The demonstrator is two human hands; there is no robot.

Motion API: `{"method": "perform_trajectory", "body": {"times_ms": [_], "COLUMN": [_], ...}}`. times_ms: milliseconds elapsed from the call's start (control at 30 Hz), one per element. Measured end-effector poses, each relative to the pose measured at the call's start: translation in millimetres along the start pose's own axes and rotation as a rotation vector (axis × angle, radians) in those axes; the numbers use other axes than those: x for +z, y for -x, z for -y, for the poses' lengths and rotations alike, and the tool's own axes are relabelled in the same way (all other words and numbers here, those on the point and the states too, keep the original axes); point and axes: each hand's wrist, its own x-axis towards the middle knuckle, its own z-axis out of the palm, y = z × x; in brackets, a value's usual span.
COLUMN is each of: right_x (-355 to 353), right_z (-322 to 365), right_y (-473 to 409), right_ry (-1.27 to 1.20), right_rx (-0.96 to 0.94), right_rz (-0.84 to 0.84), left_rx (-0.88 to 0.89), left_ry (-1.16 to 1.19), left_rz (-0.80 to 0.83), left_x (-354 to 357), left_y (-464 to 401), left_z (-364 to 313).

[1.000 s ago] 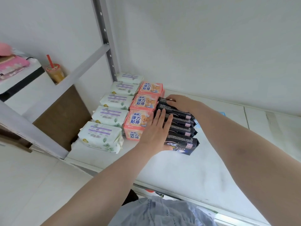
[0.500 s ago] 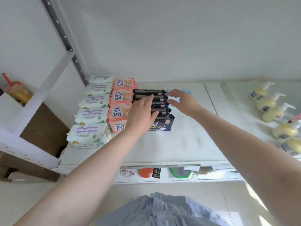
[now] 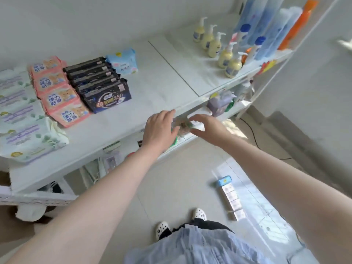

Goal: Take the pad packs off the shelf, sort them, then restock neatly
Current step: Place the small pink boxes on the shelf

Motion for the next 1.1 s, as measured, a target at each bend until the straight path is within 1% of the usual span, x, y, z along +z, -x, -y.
{"method": "perform_trajectory", "body": {"times_ms": [200,333,400,533,700,800,933,1100], "right_x": [-16,-31,-37,-42,-38,-36,-23,38], "right_z": [-92,-159,-192,-258,-320,-350,-393,-475], "right_y": [96,159,187,233,256,246,219,176], "right_ry": [0.055,0.056,0.034,0.011,-0.057,-0.107,-0.189,-0.31], "right_rx": [0.202,0.339,0.386,0.474,0.592,0.636,0.725,0.802], "right_rz": [0.048,0.073,0.078,0.109,0.171,0.186,0.178,0.208], "left_rx": [0.133,0.165,0.151,0.066,-0.193,-0.305,-0.38,-0.474], "left_ry": [-0.02,-0.023,-0.019,0.008,0.126,0.178,0.22,0.215], "left_rz": [0.151,0.247,0.294,0.393,0.553,0.634,0.721,0.796], "left_x": [59,106,132,186,239,267,316,420], "left_y": [17,25,30,44,53,40,9,-27], "left_z": [-81,-140,-169,-222,-259,-266,-266,-243]}}
